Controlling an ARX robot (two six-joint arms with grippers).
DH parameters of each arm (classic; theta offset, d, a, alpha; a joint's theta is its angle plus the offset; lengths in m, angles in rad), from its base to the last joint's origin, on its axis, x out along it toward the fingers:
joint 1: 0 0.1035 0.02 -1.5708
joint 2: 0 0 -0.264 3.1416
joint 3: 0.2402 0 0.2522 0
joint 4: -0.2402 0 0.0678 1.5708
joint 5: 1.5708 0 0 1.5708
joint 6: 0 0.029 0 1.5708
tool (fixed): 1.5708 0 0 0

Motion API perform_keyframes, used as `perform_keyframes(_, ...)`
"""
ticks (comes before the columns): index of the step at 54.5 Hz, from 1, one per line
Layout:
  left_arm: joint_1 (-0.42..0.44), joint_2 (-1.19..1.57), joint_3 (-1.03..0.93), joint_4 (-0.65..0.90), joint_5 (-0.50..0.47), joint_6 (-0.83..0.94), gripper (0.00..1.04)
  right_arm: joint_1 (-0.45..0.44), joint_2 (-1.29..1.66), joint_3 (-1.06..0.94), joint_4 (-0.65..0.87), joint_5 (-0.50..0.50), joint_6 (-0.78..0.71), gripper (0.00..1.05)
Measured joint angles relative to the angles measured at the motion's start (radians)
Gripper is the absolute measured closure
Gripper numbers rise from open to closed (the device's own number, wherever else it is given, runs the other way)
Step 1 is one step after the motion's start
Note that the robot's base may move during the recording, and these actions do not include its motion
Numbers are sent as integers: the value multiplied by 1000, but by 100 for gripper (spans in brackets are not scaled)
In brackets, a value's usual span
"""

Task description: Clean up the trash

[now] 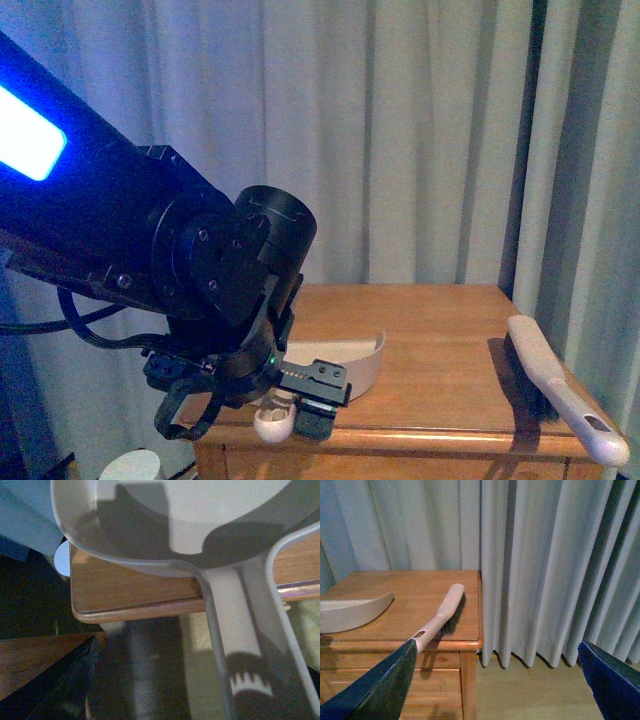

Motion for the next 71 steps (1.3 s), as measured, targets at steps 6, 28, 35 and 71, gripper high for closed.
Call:
perform_keyframes(6,0,7,0,1,1,6,8,0,0,0,0,0,0,7)
perform_keyframes(28,0,8,0,14,9,24,39,0,0,0,0,0,0,7)
perform_keyframes(35,0,8,0,14,9,26,59,0,0,0,0,0,0,7)
perform_keyframes(71,10,-424,-372,602,29,219,77,0,0,0,0,0,0,7)
